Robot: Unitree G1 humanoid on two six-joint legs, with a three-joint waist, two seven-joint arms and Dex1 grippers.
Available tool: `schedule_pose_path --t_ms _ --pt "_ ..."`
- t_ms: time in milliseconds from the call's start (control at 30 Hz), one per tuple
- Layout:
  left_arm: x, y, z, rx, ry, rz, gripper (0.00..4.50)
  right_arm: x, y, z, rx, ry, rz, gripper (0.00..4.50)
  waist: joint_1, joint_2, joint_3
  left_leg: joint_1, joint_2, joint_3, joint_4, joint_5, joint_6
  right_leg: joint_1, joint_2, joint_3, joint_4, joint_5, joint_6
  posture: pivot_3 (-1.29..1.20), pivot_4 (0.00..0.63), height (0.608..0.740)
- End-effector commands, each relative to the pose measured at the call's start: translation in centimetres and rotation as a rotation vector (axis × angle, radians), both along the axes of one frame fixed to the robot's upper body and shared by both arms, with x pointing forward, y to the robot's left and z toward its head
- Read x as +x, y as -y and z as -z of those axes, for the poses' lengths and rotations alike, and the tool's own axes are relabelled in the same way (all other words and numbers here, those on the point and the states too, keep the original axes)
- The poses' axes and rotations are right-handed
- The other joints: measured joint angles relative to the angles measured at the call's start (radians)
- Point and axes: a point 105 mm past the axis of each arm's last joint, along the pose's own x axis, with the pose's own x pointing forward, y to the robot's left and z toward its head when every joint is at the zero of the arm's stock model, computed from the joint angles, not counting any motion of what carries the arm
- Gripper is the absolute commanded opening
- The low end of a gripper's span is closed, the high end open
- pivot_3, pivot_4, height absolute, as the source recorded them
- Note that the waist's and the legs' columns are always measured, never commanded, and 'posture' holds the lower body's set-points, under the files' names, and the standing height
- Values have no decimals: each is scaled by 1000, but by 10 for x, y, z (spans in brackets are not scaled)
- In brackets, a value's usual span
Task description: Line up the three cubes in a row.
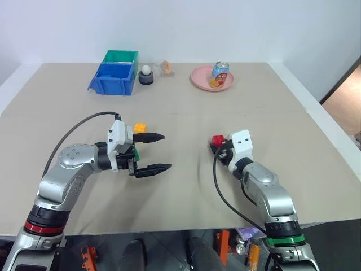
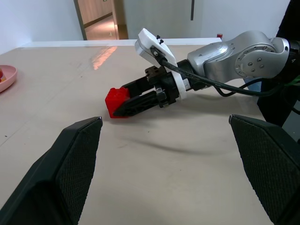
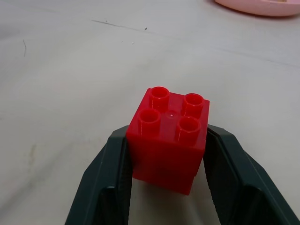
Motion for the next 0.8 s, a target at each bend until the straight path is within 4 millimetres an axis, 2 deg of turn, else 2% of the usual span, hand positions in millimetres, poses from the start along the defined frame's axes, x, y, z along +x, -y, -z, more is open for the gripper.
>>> schedule_pose_path --t_ms 33,200,333,367,433,533,800 --pt "-4 0 -17 -25 59 9 4500 2 -5 -18 19 62 -31 1606 0 0 0 0 0 0 0 0 0 0 0 0 0 0 0 0 150 740" --pt "-6 -5 -16 -29 26 7 4500 -1 -10 -23 40 74 -105 1606 0 0 0 0 0 0 0 0 0 0 0 0 0 0 0 0 150 740" --pt "-14 -16 -12 -26 -69 43 4500 -21 -22 -38 44 105 -364 1606 0 0 0 0 0 0 0 0 0 0 0 0 0 0 0 0 150 740" --pt "-15 -24 -10 -12 -84 39 4500 -32 -22 -41 -13 101 -496 1606 0 1 0 0 0 0 0 0 0 0 0 0 0 0 0 0 150 740" --pt "-16 -36 -8 6 -111 33 4500 -51 -19 -40 -125 74 -688 1606 0 1 1 0 0 0 0 0 0 0 0 0 0 -1 0 0 150 740" --pt "-16 -46 -4 46 -114 14 4500 -64 -16 -36 -210 23 -850 1606 0 1 0 1 0 0 0 0 0 0 0 0 0 -1 0 0 150 740" --pt "-23 -46 0 44 -129 10 4500 -81 -38 -24 -270 -21 -1127 1606 -3 1 0 1 1 1 0 0 0 0 0 -1 0 0 -1 0 150 740"
